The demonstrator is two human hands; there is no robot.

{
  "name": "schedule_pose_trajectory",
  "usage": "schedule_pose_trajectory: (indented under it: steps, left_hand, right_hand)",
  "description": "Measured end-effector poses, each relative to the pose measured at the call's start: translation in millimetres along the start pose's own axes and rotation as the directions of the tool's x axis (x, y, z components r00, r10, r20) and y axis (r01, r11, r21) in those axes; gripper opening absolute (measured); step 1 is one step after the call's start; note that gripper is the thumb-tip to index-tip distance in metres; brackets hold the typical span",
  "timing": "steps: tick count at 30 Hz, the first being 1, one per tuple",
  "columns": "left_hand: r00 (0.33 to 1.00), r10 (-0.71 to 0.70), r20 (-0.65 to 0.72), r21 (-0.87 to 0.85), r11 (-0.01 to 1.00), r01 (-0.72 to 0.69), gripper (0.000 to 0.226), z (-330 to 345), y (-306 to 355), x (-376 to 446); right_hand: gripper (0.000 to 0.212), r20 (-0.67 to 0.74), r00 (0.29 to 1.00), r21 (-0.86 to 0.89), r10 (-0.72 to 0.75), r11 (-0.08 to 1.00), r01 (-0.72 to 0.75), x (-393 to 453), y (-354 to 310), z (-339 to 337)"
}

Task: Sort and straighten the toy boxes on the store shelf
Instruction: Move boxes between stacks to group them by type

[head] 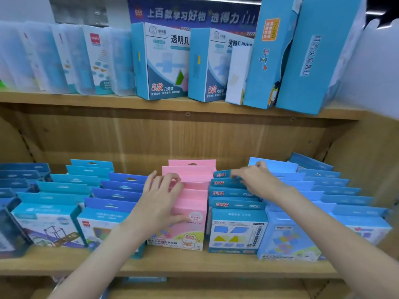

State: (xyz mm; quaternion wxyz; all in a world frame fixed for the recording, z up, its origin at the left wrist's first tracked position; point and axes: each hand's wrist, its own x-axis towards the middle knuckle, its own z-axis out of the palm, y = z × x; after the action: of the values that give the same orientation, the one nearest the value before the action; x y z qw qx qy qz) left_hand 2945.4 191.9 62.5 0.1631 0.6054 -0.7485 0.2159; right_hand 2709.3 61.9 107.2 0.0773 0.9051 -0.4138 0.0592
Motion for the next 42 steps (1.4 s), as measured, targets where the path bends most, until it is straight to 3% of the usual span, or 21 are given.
schedule_pose_trajectory:
  steps: [4,6,11,16,20,25,29,31,35,42]
  left_hand:
    - [0.996,-0.049,0.080,0.017,0.999,0.048,0.079,-2.4,9.4,10.5]
    - [0.993,-0.039,0.114,-0.082,0.995,0.048,0.082,-3.7,14.6,12.1]
    - [1.000,0.012,0.007,-0.437,0.900,-0.007,0.067,-5.1,42.7,20.6]
    - [0.993,-0.034,-0.110,-0.444,0.896,-0.018,0.052,-0.6,70.3,44.7]
    - [0.993,-0.019,-0.114,-0.461,0.887,-0.036,0.048,-3.6,89.5,70.9]
    - [0.999,0.047,-0.020,-0.453,0.890,-0.051,0.050,6.9,114.1,108.4]
    - [0.997,0.043,0.062,-0.419,0.908,-0.013,0.045,19.2,122.9,121.1]
    - [0.996,0.024,0.081,-0.442,0.897,0.014,0.040,23.9,125.0,120.7]
    - [0.996,0.028,0.087,-0.438,0.899,0.013,0.039,25.6,124.0,121.2]
    - [1.000,0.012,0.007,-0.488,0.873,-0.007,0.035,10.6,117.9,115.7]
  right_hand:
    - [0.028,0.050,0.999,0.122,-0.001,0.992,-0.005,-2.4,0.1,-6.4]
    - [0.025,0.038,0.999,0.221,0.007,0.975,-0.016,-12.0,2.6,-13.9]
    - [0.027,-0.129,0.985,0.311,0.115,0.948,-0.070,-53.3,30.4,-19.0]
    - [0.027,-0.127,0.969,0.382,0.211,0.912,-0.149,-79.1,66.2,-11.9]
    - [0.029,-0.202,0.901,0.373,0.385,0.881,-0.293,-65.3,119.7,-22.0]
    - [0.041,-0.038,0.852,0.243,0.522,0.832,-0.499,-32.5,189.5,-22.6]
    - [0.021,0.151,0.808,0.090,0.569,0.806,-0.585,-16.2,202.1,-11.4]
    - [0.025,0.084,0.815,0.041,0.574,0.815,-0.578,-11.8,200.6,-13.0]
    - [0.033,-0.269,0.807,0.096,0.525,0.849,-0.520,-22.3,199.2,-50.1]
    - [0.021,-0.593,0.754,0.159,0.282,0.959,-0.233,-79.0,159.5,-105.7]
